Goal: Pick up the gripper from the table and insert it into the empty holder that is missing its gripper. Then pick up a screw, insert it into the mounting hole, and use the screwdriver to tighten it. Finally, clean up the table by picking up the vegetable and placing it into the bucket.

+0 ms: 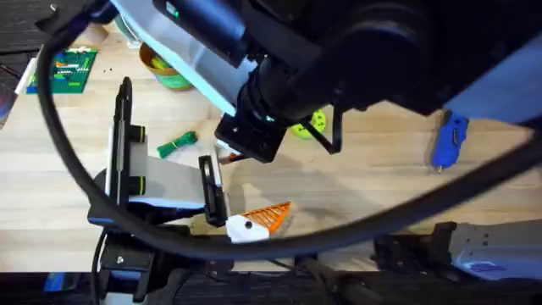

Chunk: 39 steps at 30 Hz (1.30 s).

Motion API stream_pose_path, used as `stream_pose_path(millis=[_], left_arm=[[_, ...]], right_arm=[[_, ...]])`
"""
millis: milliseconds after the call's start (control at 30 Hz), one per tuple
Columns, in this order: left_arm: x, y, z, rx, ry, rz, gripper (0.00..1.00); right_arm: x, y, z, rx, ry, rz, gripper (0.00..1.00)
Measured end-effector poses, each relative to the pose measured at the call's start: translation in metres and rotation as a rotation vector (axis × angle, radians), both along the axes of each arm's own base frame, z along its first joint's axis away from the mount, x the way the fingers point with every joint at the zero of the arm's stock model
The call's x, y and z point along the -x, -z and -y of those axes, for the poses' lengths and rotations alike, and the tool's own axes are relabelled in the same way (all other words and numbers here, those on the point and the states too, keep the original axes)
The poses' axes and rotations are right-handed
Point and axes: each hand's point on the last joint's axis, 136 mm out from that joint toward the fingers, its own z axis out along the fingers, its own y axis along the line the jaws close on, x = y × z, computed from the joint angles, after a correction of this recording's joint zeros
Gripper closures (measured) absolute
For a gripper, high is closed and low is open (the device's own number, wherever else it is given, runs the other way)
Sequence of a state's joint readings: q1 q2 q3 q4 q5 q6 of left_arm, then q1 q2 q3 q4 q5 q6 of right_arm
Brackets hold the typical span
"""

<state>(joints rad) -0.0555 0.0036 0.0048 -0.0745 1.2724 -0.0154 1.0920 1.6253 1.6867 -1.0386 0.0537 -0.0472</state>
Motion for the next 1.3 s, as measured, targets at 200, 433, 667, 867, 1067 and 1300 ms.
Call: stream_pose_path(millis=[200, 433, 667, 867, 1067, 1300], left_arm=[[0.000, 0.000, 0.000, 0.000, 0.000, 0.001, 0.008], [0.000, 0.000, 0.000, 0.000, 0.000, 0.001, 0.008], [0.000, 0.000, 0.000, 0.000, 0.000, 0.001, 0.008], [0.000, 0.000, 0.000, 0.000, 0.000, 0.001, 0.008], [0.000, 0.000, 0.000, 0.000, 0.000, -0.001, 0.008], [0.000, 0.001, 0.000, 0.000, 0.000, -0.005, 0.008]], right_arm=[[0.001, -0.003, -0.005, -0.017, -0.008, 0.011, 0.994], [0.003, -0.001, -0.004, -0.008, -0.011, 0.007, 0.994], [0.002, -0.002, -0.005, -0.013, -0.011, 0.009, 0.994], [0.002, -0.002, -0.005, -0.013, -0.011, 0.008, 0.994], [0.003, 0.005, -0.008, -0.002, -0.017, -0.009, 0.994], [0.003, 0.014, -0.011, 0.017, -0.020, -0.027, 0.994]])
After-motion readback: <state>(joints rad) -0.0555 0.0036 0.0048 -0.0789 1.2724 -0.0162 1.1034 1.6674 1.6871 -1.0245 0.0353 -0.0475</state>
